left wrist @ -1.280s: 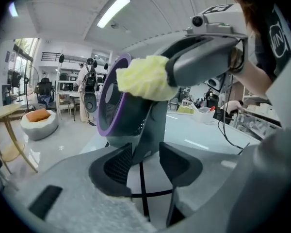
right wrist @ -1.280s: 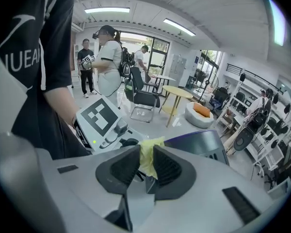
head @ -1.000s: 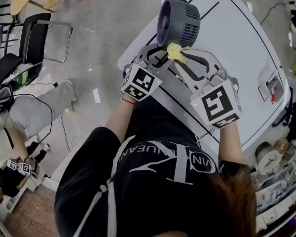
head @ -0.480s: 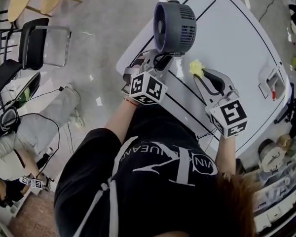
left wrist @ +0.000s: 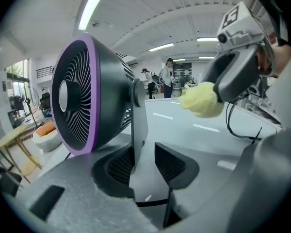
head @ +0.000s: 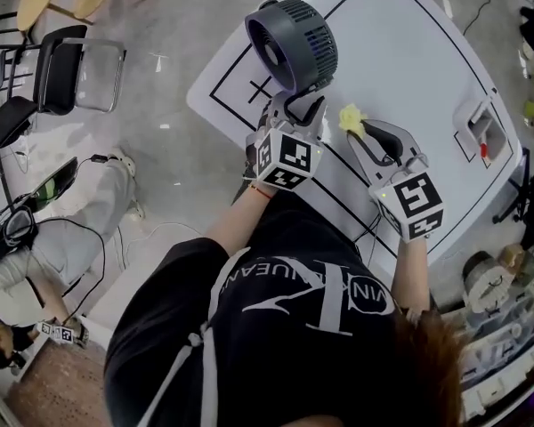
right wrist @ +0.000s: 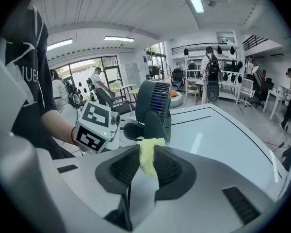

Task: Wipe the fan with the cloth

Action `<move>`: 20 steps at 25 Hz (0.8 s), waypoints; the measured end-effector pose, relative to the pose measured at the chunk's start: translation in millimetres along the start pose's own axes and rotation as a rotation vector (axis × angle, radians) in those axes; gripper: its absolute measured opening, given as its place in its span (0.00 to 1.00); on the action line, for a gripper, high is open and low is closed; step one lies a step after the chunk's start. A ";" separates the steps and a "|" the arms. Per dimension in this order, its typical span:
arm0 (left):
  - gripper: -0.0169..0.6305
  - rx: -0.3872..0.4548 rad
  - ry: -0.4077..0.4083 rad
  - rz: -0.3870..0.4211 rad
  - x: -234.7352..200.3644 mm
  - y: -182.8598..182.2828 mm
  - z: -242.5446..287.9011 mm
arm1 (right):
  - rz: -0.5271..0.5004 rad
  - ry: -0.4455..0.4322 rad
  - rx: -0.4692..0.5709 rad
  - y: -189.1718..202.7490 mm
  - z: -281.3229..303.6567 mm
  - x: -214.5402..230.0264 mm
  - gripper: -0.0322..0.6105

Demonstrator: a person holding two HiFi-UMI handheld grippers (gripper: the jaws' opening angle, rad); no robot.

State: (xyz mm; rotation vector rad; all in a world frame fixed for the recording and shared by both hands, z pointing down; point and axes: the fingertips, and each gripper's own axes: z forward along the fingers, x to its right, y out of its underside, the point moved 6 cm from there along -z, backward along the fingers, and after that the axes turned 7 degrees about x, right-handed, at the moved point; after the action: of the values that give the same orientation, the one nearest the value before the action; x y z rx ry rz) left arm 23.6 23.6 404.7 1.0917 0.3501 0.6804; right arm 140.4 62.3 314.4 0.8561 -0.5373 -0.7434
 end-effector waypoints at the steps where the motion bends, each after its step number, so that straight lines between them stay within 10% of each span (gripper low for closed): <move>1: 0.22 0.000 -0.018 -0.027 5.4 -1.2 2.2 | -0.002 0.001 0.002 3.4 -5.5 -0.3 0.19; 12: 0.25 0.032 -0.153 -0.201 33.8 -9.5 17.2 | -0.018 0.031 0.026 31.2 -55.6 4.4 0.19; 20: 0.44 0.039 -0.041 -0.212 44.9 -13.2 12.4 | -0.044 0.020 0.056 27.0 -58.2 -7.6 0.19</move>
State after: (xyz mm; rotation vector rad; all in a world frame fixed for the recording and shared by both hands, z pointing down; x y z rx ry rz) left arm 68.7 40.8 401.2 1.0862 0.4389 0.4643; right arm 185.3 107.5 303.5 0.9289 -0.5244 -0.7623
